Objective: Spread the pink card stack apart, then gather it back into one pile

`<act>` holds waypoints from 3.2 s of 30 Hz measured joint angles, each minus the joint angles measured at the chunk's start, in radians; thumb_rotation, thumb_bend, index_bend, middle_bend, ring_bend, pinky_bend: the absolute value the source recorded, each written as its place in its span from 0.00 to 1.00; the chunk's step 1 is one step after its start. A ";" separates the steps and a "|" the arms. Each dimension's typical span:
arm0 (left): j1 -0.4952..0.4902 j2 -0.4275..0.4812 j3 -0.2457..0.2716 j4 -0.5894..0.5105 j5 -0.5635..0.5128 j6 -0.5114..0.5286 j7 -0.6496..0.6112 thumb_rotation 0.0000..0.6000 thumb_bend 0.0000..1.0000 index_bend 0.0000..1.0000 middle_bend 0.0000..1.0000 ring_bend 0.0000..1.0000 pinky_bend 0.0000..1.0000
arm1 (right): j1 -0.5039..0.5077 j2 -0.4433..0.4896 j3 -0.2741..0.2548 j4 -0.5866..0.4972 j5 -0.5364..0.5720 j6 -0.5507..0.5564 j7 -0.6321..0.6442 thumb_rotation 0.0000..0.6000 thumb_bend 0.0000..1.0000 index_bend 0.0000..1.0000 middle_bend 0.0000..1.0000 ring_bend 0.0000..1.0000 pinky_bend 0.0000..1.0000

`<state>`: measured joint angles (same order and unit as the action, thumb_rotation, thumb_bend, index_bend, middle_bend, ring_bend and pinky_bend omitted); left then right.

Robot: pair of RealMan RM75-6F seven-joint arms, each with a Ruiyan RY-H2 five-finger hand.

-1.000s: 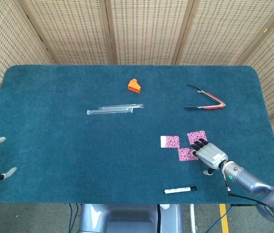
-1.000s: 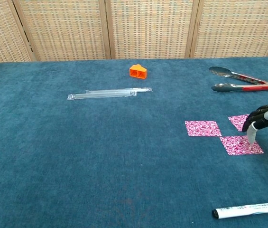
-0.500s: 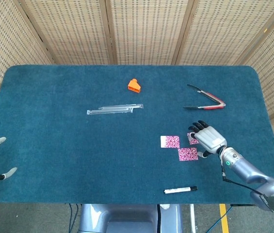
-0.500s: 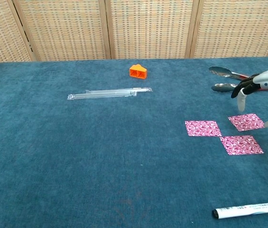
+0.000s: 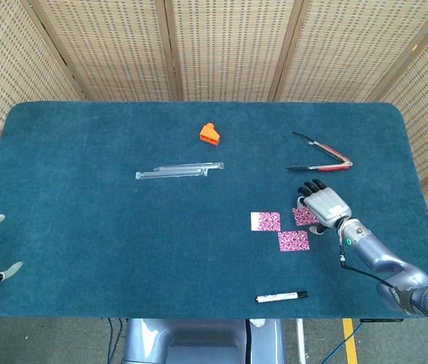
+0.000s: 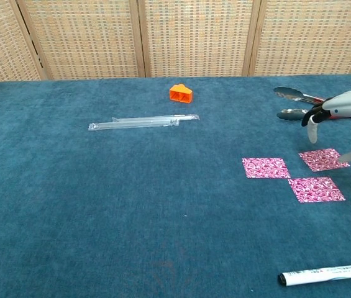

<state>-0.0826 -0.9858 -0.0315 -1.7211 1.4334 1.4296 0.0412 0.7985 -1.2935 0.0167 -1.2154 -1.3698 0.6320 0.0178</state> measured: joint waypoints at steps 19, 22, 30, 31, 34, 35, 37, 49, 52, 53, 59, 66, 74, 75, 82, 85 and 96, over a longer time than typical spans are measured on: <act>0.011 0.016 0.003 -0.007 0.003 0.014 -0.007 0.72 0.10 0.17 0.00 0.00 0.00 | 0.000 -0.138 0.022 0.223 0.058 -0.037 -0.001 1.00 0.26 0.35 0.14 0.00 0.00; 0.011 0.017 0.003 -0.010 0.004 0.015 -0.005 0.72 0.10 0.17 0.00 0.00 0.00 | -0.007 -0.145 0.019 0.237 0.057 -0.036 0.002 1.00 0.26 0.35 0.14 0.00 0.00; 0.010 0.019 0.003 -0.022 0.009 0.016 0.006 0.71 0.10 0.17 0.00 0.00 0.00 | -0.021 -0.147 0.012 0.251 0.048 -0.032 0.007 1.00 0.26 0.35 0.14 0.00 0.00; 0.010 0.019 0.003 -0.023 0.010 0.017 0.008 0.71 0.10 0.17 0.00 0.00 0.00 | -0.023 -0.148 0.011 0.251 0.047 -0.032 0.007 1.00 0.26 0.35 0.14 0.00 0.00; 0.010 0.020 0.003 -0.025 0.010 0.017 0.010 0.72 0.10 0.17 0.00 0.00 0.00 | -0.026 -0.150 0.011 0.251 0.046 -0.030 0.006 1.00 0.26 0.35 0.14 0.00 0.00; 0.011 0.020 0.003 -0.025 0.009 0.018 0.010 0.72 0.10 0.17 0.00 0.00 0.00 | -0.027 -0.152 0.011 0.251 0.046 -0.029 0.006 1.00 0.26 0.35 0.14 0.00 0.00; 0.011 0.020 0.003 -0.025 0.008 0.019 0.009 0.72 0.10 0.17 0.00 0.00 0.00 | -0.029 -0.154 0.011 0.253 0.046 -0.029 0.006 1.00 0.26 0.35 0.14 0.00 0.00; 0.015 0.021 0.003 -0.021 0.007 0.022 0.003 0.72 0.10 0.17 0.00 0.00 0.00 | -0.034 -0.177 0.014 0.281 0.044 -0.026 0.005 1.00 0.26 0.35 0.14 0.00 0.00; 0.016 0.021 0.003 -0.019 0.007 0.022 0.001 0.71 0.10 0.17 0.00 0.00 0.00 | -0.036 -0.183 0.015 0.289 0.044 -0.027 0.004 1.00 0.26 0.35 0.14 0.00 0.00; 0.016 0.021 0.003 -0.019 0.007 0.022 0.001 0.71 0.10 0.17 0.00 0.00 0.00 | -0.036 -0.185 0.016 0.292 0.045 -0.027 0.004 1.00 0.26 0.35 0.14 0.00 0.00; 0.017 0.019 0.003 -0.015 0.005 0.021 -0.001 0.72 0.10 0.17 0.00 0.00 0.00 | -0.038 -0.195 0.017 0.306 0.045 -0.031 0.004 1.00 0.26 0.35 0.14 0.00 0.00; 0.015 0.018 0.003 -0.014 0.004 0.018 -0.001 0.72 0.10 0.17 0.00 0.00 0.00 | -0.042 -0.204 0.018 0.319 0.041 -0.031 0.007 1.00 0.26 0.35 0.14 0.00 0.00; 0.013 0.017 0.002 -0.014 0.003 0.015 0.001 0.71 0.10 0.17 0.00 0.00 0.00 | -0.046 -0.209 0.019 0.331 0.037 -0.032 0.012 1.00 0.26 0.37 0.14 0.00 0.00; 0.013 0.016 0.002 -0.014 0.003 0.014 0.002 0.71 0.10 0.17 0.00 0.00 0.00 | -0.046 -0.210 0.019 0.332 0.038 -0.032 0.012 1.00 0.26 0.37 0.14 0.00 0.00; 0.014 0.015 0.002 -0.012 0.000 0.014 0.001 0.71 0.10 0.17 0.00 0.00 0.00 | -0.049 -0.216 0.018 0.341 0.035 -0.035 0.015 1.00 0.26 0.37 0.14 0.00 0.00; 0.015 0.015 0.001 -0.011 0.001 0.016 -0.001 0.71 0.10 0.17 0.00 0.00 0.00 | -0.049 -0.218 0.019 0.344 0.033 -0.035 0.016 1.00 0.26 0.37 0.14 0.00 0.00; 0.013 0.012 0.001 -0.007 0.000 0.012 -0.001 0.72 0.10 0.17 0.00 0.00 0.00 | -0.052 -0.222 0.019 0.353 0.029 -0.037 0.022 1.00 0.31 0.39 0.14 0.00 0.00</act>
<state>-0.0697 -0.9733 -0.0308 -1.7286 1.4333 1.4417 0.0401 0.7465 -1.5155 0.0361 -0.8628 -1.3404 0.5951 0.0400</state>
